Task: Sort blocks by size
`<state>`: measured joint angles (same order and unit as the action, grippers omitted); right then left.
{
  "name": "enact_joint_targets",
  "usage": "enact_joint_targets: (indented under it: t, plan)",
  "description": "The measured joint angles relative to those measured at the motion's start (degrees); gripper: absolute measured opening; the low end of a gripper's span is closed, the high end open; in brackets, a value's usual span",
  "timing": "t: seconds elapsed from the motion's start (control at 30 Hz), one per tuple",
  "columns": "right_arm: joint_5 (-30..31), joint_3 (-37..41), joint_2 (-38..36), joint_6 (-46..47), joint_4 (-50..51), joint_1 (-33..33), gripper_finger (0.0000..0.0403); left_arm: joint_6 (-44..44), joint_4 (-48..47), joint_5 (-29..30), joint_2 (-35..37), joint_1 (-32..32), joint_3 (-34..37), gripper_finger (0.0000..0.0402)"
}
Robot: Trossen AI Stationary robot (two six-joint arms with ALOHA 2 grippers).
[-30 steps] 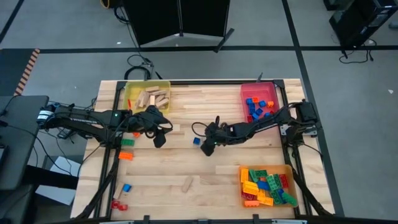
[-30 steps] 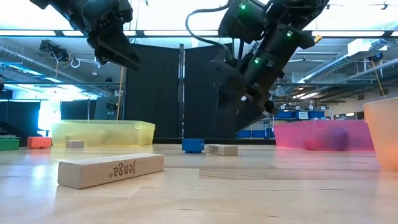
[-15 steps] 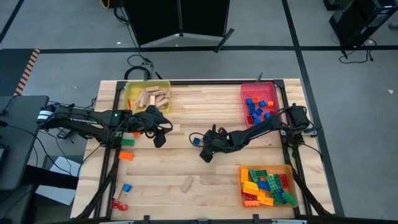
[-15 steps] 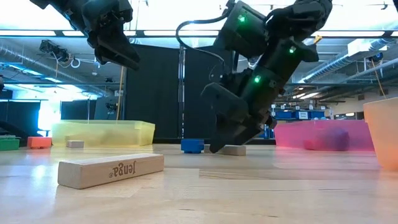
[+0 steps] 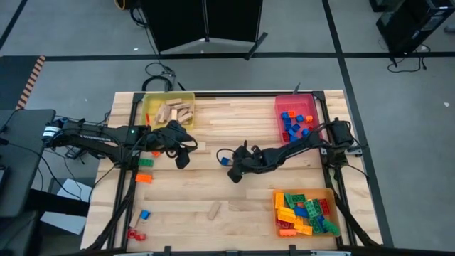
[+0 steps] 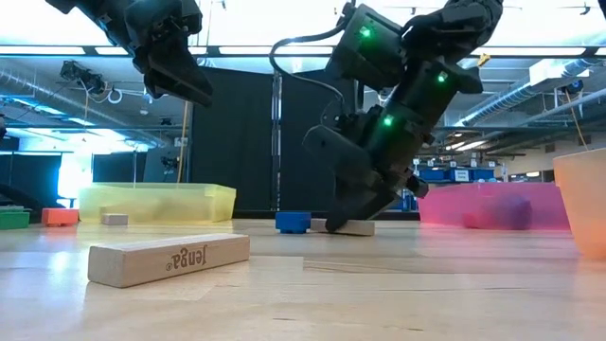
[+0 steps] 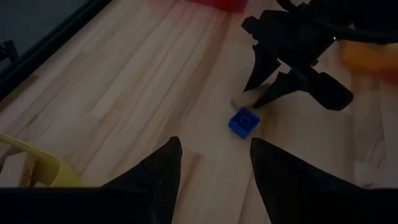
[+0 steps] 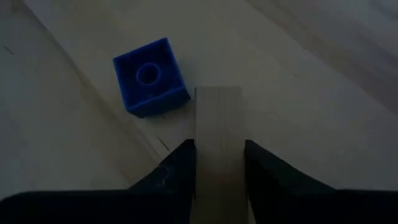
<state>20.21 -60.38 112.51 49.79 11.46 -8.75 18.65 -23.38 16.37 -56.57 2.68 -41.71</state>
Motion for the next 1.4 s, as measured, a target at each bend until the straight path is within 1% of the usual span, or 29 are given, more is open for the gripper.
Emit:
enact_joint_targets:
  t: [0.07, 0.13, 0.23, 0.37, 0.43, 0.57, 0.67, 0.73, 0.83, 0.9, 0.97, 1.07, 1.13, 1.2, 1.33, 1.4]
  plan:
    - [-0.76, 0.0, -1.26, 0.8, 0.82, 0.28, 0.0121, -0.13, 0.13, 0.01, -0.01, 0.0, 0.0, 0.0199]
    - [-2.03, 0.28, -3.16, -1.25, 1.99, 0.47, 0.0121, -0.27, 1.12, 0.06, -0.01, 0.0, 0.0, 0.0199]
    - [-3.15, 0.62, -8.0, -6.3, 3.63, 0.64, 0.0121, -0.26, 4.05, 0.12, -0.01, 0.0, 0.0, 0.0199]
    - [-1.92, 0.31, -16.94, -15.02, 3.91, 2.07, 0.0121, -0.29, 11.19, 0.27, -0.01, 0.0, 0.02, 0.0199]
    - [-0.8, 0.39, -21.04, -19.18, 4.2, 2.75, 0.0121, -0.32, 16.6, 0.42, -0.47, -0.01, 0.02, 0.0199]
    - [4.07, 0.31, -29.72, -27.26, 3.16, 3.94, 0.0121, -1.7, 29.07, 1.29, -2.16, -0.04, 0.04, 0.0199]
    - [5.09, 0.3, -34.92, -35.25, 1.68, 4.73, 0.0121, -1.18, 39.28, 3.1, -4.65, -0.04, 0.02, 0.0199]
    - [5.07, 0.3, -37.9, -40.38, -0.25, 4.87, 0.0121, 0.9, 46.48, 4.79, -6.99, -0.04, 0.02, 0.0199]
    - [5.93, 0.26, -40.96, -48.16, -3.18, 4.93, 0.0121, 5.87, 56.62, 9.16, -11.17, -0.04, 0.0, 0.0199]
    - [6.99, 0.26, -41.51, -52.55, -4.39, 4.98, 0.0121, 10.54, 62.75, 11.69, -14.49, -0.34, 0.0, 0.0199]
    - [8.25, 0.26, -41.63, -54.87, -5.54, 4.96, 0.0121, 15.38, 66.84, 12.38, -17.94, -1.08, -1.11, 0.0199]
    - [9.83, 0.26, -41.28, -56.02, -6.32, 5.05, 0.0121, 22.19, 67.56, 11.48, -22.21, -2.53, -5.16, 0.0199]
    - [10.21, 0.26, -40.72, -56.03, -6.19, 5.3, 0.0121, 24.83, 67.5, 11.29, -24.73, -3.37, -8.26, 0.0199]
    - [10.37, 0.26, -40.35, -56.03, -5.94, 5.71, 0.0121, 26.27, 65.92, 9.81, -27.03, -4.29, -11.65, 0.0199]
    - [10.43, 0.26, -40.39, -55.86, -5.1, 6.81, 0.0121, 29.38, 57.42, 4.79, -29.85, -5.91, -18.06, 0.0199]
    - [10.43, 0.26, -40.39, -55.93, -4.86, 7.1, 0.0121, 30.08, 51.98, 4.11, -31.0, -6.24, -20.68, 0.0199]
